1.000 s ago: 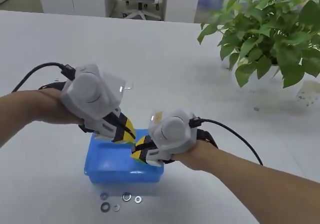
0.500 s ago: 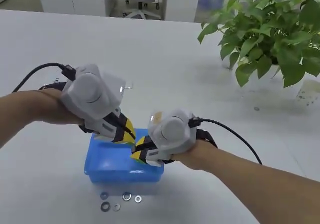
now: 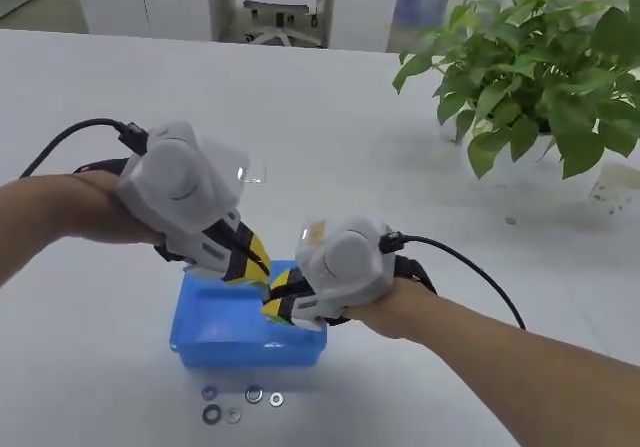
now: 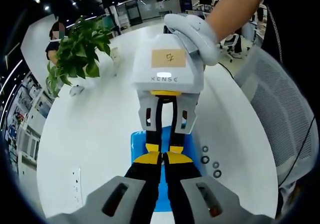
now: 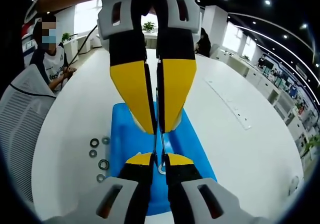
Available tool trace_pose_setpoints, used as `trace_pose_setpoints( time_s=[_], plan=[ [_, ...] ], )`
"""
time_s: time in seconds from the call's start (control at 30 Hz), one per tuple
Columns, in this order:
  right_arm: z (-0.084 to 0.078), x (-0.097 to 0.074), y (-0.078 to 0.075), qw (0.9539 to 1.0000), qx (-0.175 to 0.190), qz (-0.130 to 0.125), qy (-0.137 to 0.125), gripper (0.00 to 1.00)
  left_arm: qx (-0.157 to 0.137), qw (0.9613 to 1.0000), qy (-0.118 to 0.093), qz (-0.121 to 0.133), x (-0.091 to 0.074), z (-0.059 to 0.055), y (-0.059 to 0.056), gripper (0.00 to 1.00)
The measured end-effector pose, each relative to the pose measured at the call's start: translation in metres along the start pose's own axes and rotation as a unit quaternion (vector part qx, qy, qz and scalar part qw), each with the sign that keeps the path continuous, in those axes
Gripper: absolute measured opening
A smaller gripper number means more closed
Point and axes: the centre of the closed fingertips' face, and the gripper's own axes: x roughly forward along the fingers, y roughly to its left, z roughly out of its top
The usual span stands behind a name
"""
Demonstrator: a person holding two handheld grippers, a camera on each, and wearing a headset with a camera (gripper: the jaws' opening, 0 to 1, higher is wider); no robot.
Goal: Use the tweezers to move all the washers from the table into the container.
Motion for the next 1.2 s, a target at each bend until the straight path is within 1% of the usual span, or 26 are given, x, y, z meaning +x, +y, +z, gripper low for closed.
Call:
trace_pose_setpoints(
  time_s=[0.13, 0.2, 0.3, 0.37, 0.73, 1.0, 1.2],
  plan=[
    [0.006, -0.005, 0.0, 1.0, -0.004, -0.006, -0.005, 0.11, 0.002, 1.0, 0.0, 0.005, -0.008, 0.005, 0.0, 0.06],
    [0.011, -0.008, 0.0, 0.9999, 0.002, -0.007, -0.011, 0.11, 0.002, 1.0, -0.001, 0.008, -0.011, 0.008, 0.0, 0.06],
    [0.016, -0.013, 0.002, 0.9998, -0.002, -0.013, -0.015, 0.11, 0.004, 1.0, 0.0, 0.008, -0.017, 0.012, -0.002, 0.06],
    [0.019, -0.016, 0.005, 0.9997, -0.005, -0.014, -0.019, 0.11, 0.005, 1.0, 0.005, 0.006, -0.021, 0.014, -0.005, 0.06],
    [0.036, -0.026, 0.019, 0.9991, -0.013, -0.018, -0.036, 0.11, 0.001, 0.9999, 0.014, 0.003, -0.038, 0.023, -0.018, 0.06],
    [0.045, -0.028, 0.035, 0.9988, -0.018, -0.014, -0.044, 0.11, 0.001, 0.9997, 0.024, 0.0, -0.046, 0.022, -0.032, 0.06],
    [0.047, -0.025, 0.046, 0.9987, -0.019, -0.007, -0.047, 0.11, -0.002, 0.9996, 0.029, -0.004, -0.049, 0.02, -0.044, 0.06]
  ],
)
